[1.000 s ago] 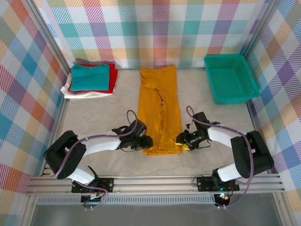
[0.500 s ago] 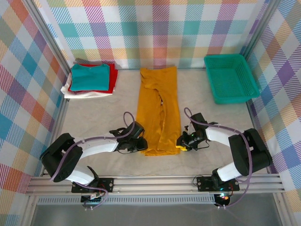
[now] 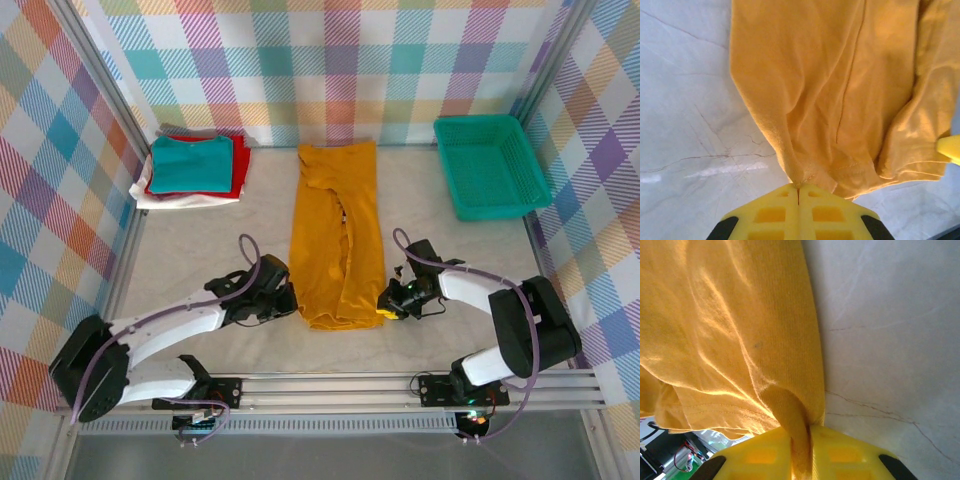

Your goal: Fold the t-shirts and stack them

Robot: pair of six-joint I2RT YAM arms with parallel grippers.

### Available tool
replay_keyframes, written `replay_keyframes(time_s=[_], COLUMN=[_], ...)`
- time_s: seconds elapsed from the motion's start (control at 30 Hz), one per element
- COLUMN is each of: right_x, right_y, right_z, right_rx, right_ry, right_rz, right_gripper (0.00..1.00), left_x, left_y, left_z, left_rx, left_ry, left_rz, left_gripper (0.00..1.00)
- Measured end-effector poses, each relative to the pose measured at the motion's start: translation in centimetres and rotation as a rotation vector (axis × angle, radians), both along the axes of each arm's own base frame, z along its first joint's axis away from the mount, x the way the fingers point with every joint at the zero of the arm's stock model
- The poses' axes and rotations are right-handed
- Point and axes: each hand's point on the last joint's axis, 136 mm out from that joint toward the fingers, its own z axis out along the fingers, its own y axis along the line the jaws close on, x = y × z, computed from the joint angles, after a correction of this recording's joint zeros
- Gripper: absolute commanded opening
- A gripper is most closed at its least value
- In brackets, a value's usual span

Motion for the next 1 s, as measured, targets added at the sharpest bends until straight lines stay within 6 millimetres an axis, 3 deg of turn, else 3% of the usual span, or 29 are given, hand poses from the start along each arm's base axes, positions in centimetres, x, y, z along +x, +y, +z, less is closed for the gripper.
replay_keyframes(time_s=[0.1, 0.27, 0.53, 0.63, 0.8, 0.87, 1.0], right_x=[0.1, 0.0, 0.3, 0.1, -1.3, -2.0, -2.2], right_y=[-0.1, -0.1, 0.5, 0.5, 0.0, -0.3, -0.4], right_z=[0.0, 0.2, 2.6, 2.6, 1.7, 1.9, 3.5], right_rx=[-0.005, -0.008, 0.04, 0.049, 0.04, 0.036, 0.054], right_ry=[-0.003, 0.004, -0.044, -0.037, -0.002, 0.004, -0.043], right_rz=[-0.001, -0.001, 0.005, 0.008, 0.009, 0.009, 0.009], right_gripper=[0.15, 0.0, 0.0, 0.0, 0.0, 0.0, 0.0], left_x=[-0.6, -1.8, -1.8, -1.9, -3.8, -4.5, -4.2], left_y=[1.0, 2.2, 2.0, 2.0, 2.8, 2.6, 1.9], left_z=[-0.4, -2.6, -2.0, -2.0, -4.0, -3.8, -1.4], left_rx=[0.012, 0.057, 0.039, 0.02, 0.026, 0.011, -0.054], left_ry=[0.009, 0.066, 0.048, 0.033, 0.066, 0.06, -0.008], left_rz=[0.013, 0.017, 0.006, 0.005, -0.001, -0.016, -0.021], left_gripper=[0.0, 0.0, 0.0, 0.0, 0.0, 0.0, 0.0])
